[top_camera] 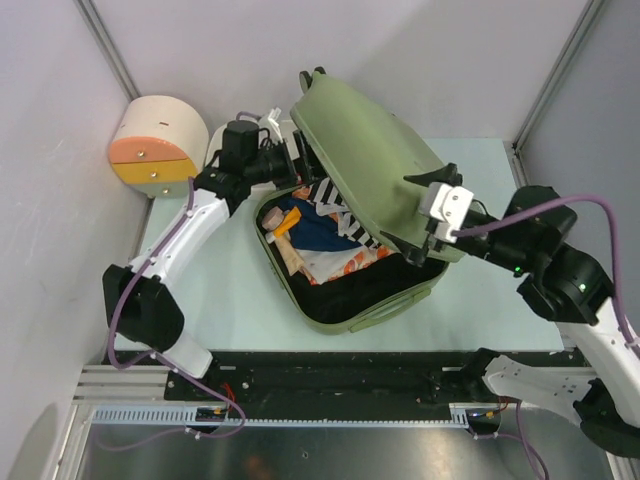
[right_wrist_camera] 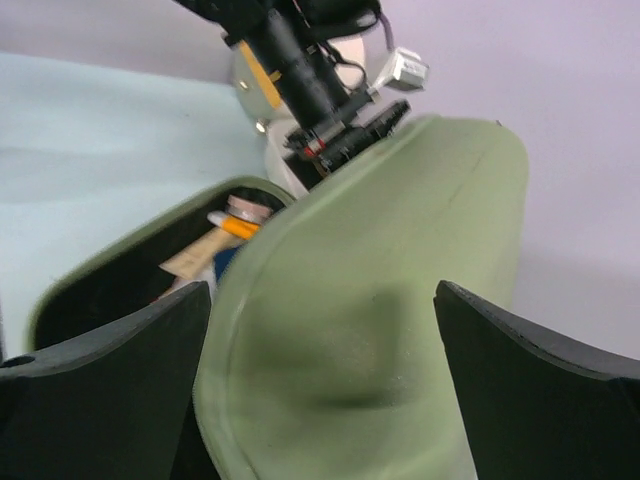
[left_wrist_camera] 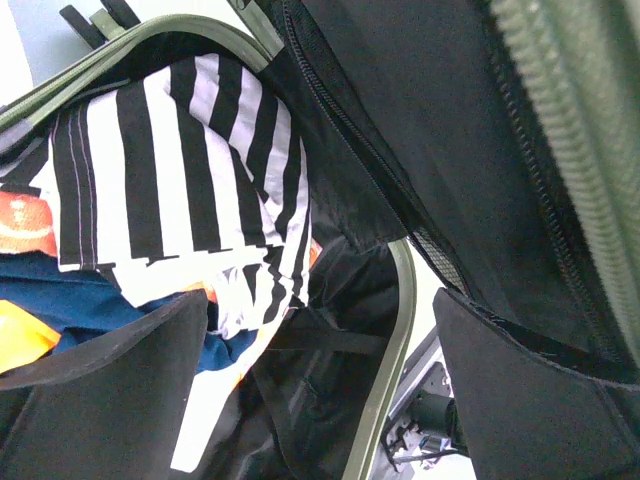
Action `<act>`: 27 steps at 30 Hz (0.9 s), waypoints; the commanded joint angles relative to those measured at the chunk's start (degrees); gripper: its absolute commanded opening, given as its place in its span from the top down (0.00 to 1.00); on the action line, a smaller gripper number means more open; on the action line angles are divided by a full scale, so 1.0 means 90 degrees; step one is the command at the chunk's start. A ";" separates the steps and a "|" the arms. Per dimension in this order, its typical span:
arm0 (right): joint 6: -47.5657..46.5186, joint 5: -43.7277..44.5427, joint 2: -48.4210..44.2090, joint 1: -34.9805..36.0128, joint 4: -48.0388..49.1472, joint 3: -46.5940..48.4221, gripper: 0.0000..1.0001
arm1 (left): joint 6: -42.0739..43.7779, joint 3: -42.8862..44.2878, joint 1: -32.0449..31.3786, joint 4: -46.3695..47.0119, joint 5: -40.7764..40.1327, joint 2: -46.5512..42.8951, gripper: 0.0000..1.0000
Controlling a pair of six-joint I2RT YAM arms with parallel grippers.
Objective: Open, take out, and arrange the luggage
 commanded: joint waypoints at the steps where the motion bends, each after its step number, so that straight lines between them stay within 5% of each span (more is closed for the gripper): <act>1: -0.0565 0.1374 0.0152 0.0363 -0.0039 0.0207 0.00 | -0.0077 0.0509 -0.0128 0.0288 0.0060 0.0224 0.00; 13: -0.1659 0.2760 0.0318 0.1398 -0.0516 -0.0134 0.00 | -0.0096 0.1007 -0.0148 0.0405 -0.0008 0.0674 0.00; 21: -0.2196 0.5085 0.0494 0.1526 0.0437 -0.0885 0.00 | -0.0184 0.0920 -0.0148 0.0464 -0.0048 0.0664 0.00; 27: -0.1731 0.4289 0.0269 0.1653 -0.0037 -0.0964 0.00 | -0.0203 0.0959 -0.0148 0.0523 -0.0087 0.0723 0.00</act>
